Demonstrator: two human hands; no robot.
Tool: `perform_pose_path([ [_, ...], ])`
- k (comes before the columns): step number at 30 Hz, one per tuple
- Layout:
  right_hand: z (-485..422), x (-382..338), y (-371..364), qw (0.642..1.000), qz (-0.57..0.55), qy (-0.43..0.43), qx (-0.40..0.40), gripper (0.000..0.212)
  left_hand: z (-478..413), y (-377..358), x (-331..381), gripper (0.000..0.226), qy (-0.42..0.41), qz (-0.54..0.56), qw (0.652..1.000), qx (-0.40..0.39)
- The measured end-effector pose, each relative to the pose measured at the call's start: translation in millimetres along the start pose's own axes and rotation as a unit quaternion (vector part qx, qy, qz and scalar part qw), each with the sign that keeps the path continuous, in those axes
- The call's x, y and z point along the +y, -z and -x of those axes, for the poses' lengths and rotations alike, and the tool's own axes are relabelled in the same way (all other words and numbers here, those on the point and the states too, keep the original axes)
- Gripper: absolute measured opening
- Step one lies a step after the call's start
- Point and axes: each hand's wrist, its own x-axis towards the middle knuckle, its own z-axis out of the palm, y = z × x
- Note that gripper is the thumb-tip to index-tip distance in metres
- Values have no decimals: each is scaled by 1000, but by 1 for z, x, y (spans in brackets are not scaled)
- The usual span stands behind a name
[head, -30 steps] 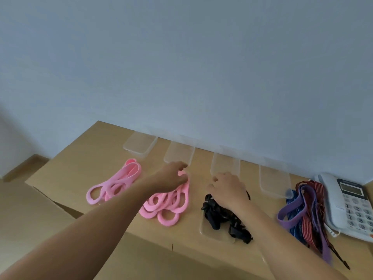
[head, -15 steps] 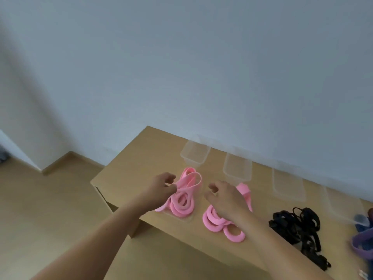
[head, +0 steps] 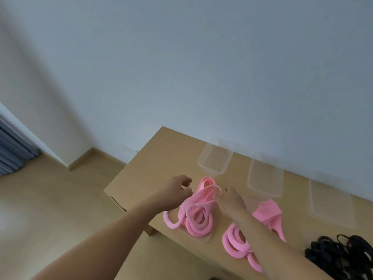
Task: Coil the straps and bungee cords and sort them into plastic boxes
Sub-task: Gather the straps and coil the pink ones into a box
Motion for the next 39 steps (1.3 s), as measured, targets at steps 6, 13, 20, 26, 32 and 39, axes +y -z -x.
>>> perform_pose_path([
  [6, -3, -3, 9, 990, -136, 27, -5, 26, -29, 1, 17, 47, -40, -23, 998, -34],
  [13, 34, -60, 35, 928, -366, 49, -50, 21, -60, 26, 21, 50, -147, -17, 983, -107],
  [20, 67, -117, 53, 889, -446, 100, -24, 29, -74, 83, 22, 18, -193, 34, 956, -219],
  [26, 89, -138, 58, 955, -262, 131, -49, 30, -84, 141, 33, 20, -204, 159, 933, -249],
  [32, 99, -162, 51, 969, -205, 132, 27, 6, -90, 161, 23, 17, -181, 206, 943, -188],
  [39, 108, -205, 66, 905, -387, 166, 57, 20, -67, 152, 8, 21, -210, 58, 930, -296],
])
